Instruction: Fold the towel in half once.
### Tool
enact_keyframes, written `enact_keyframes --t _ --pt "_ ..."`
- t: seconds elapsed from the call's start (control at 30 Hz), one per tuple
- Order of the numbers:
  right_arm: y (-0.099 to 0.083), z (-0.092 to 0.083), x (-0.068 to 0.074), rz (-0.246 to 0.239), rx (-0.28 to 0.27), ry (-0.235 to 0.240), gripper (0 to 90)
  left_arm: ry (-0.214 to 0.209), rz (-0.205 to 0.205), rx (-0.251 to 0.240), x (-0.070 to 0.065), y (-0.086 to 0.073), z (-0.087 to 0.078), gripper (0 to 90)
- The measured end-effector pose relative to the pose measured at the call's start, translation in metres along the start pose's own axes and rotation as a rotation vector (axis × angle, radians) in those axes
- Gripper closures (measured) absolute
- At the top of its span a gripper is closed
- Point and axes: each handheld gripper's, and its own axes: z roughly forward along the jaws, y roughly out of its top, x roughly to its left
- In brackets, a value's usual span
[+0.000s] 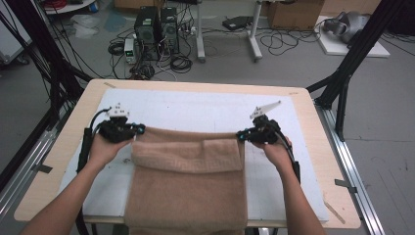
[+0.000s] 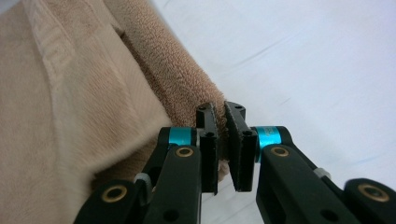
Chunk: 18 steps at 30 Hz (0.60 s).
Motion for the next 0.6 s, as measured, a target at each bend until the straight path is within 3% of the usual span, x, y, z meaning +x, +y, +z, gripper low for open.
enact_keyframes --t 0.23,0.3,0.37,0.43,0.57,0.6 --pt "0.059 -0.031 -0.03 -0.003 -0.085 -0.133 85.0 0.081 0.025 -0.083 0.021 0.083 -0.005 85.9" --pt "0.072 -0.037 -0.038 -0.003 -0.089 -0.16 81.9 0.076 0.029 -0.074 0.023 0.091 -0.003 85.1" --pt "0.076 -0.036 -0.045 0.032 -0.1 -0.19 63.2 0.099 0.02 -0.051 0.024 0.088 0.002 73.2" --pt "0.07 -0.03 -0.05 0.077 -0.084 -0.18 56.7 0.095 -0.004 -0.031 0.028 0.077 0.007 64.2" --pt "0.055 -0.013 -0.046 0.084 -0.021 -0.155 53.2 0.053 -0.052 -0.014 0.03 0.048 0.016 61.6" --pt "0.05 -0.009 -0.044 0.079 -0.028 -0.149 53.2 0.043 -0.058 -0.005 0.03 0.04 0.019 61.4"
